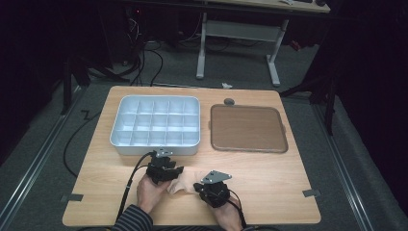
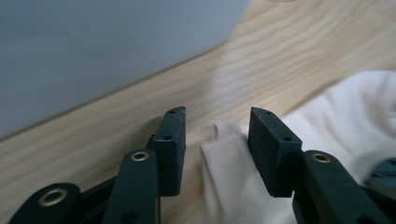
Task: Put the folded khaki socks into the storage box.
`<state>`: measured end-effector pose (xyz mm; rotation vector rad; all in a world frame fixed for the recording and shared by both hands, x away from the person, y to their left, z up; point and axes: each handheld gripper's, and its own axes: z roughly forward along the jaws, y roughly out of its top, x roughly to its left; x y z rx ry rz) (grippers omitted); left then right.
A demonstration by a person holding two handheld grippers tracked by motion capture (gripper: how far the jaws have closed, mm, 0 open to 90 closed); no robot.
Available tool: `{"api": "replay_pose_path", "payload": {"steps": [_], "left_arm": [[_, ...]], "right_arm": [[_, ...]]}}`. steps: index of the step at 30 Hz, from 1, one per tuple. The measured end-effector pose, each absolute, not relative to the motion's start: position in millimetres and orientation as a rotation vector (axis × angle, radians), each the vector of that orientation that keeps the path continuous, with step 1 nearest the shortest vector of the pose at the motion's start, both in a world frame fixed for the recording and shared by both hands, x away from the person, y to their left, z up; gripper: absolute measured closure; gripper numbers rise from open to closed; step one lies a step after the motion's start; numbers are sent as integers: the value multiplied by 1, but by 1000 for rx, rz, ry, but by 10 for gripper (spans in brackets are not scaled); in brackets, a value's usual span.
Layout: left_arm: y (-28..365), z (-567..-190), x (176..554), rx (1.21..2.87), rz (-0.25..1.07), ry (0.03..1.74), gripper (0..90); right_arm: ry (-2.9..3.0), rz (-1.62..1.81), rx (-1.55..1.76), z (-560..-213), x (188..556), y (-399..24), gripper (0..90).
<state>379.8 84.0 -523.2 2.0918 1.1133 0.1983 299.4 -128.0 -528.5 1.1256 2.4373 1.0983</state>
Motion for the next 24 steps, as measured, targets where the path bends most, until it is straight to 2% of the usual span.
{"api": "replay_pose_path", "payload": {"steps": [3,12,24], "left_arm": [[84,-519,379,2127,237,1098,579],[98,-512,362,2114,170,1093,535],[107,-520,350,2118,93,1121,622]], "right_arm": [[2445,1096,1117,-528,300,-128,890],[2446,1093,1104,-528,300,-128,891],[2451,1061,1077,-527,299,-126,896]]}}
